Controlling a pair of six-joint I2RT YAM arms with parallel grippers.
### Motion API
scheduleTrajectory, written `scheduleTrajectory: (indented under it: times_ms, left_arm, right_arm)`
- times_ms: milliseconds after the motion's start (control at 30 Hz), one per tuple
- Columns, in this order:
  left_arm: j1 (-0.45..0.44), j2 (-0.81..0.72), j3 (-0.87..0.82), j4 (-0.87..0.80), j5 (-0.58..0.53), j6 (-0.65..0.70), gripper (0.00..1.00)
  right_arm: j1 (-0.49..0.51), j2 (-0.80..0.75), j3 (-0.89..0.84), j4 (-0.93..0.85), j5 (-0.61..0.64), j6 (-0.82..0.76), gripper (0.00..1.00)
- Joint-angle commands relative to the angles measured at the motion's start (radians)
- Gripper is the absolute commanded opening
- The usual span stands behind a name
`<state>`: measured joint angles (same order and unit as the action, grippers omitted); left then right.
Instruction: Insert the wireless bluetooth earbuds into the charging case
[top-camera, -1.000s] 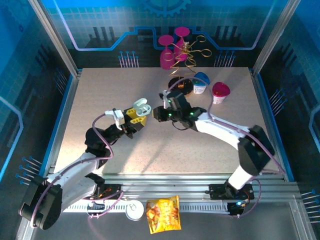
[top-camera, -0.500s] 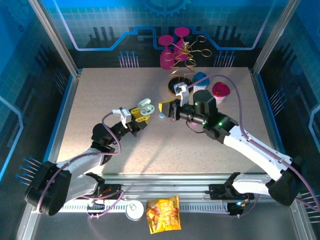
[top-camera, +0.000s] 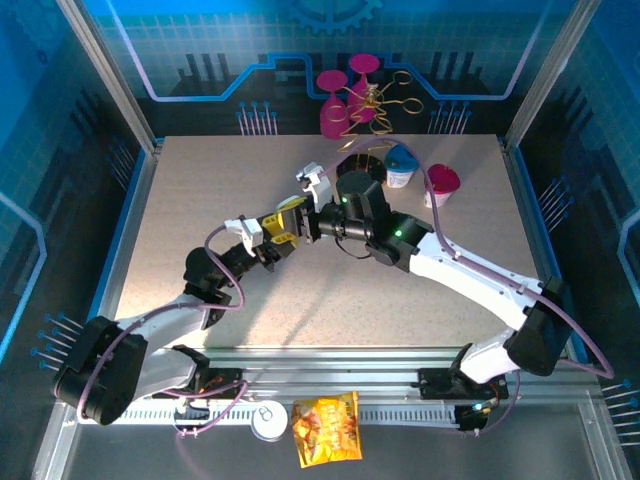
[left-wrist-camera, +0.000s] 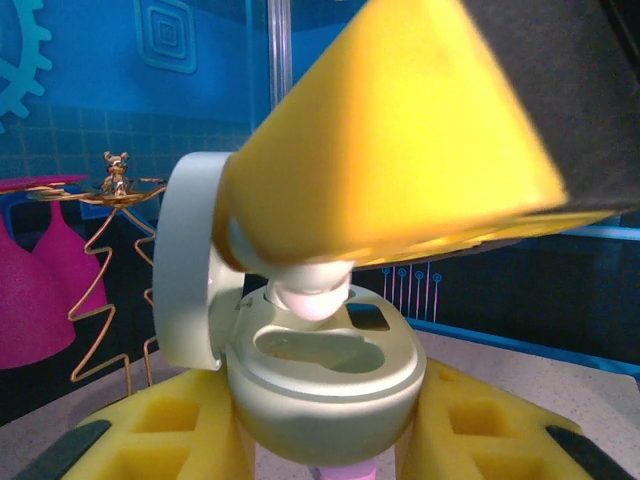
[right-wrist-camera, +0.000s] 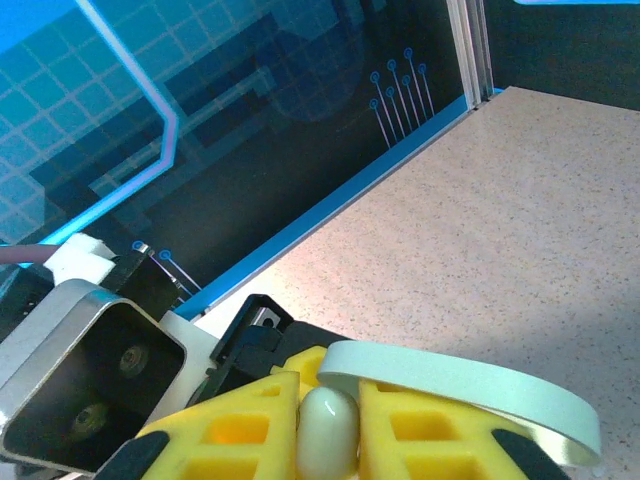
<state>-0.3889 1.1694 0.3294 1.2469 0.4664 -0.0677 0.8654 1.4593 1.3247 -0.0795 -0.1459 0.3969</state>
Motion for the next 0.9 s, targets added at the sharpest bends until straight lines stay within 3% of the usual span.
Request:
scheduleTrajectory:
  times_ms: [0,500,867]
  left_arm:
    - [-0.004,-0.039,0.0,0.006,-0.007,0.019,0.19]
    - [-0.003,-0.053,0.026,-0.037,-0.07,-0.048,0.2]
    - [-0.003,-0.059,0.031,-0.038,-0.054,-0.061,0.19]
  right_arm:
    - [0.014,0.016,0.035,-0.03,0.035,-0.036,0.17]
    - [0.03,0.02,-0.007,-0.064,0.029,-0.025,0.17]
    - [0.027,0.017,-0.011,-0.069,0.089,-0.037,0.18]
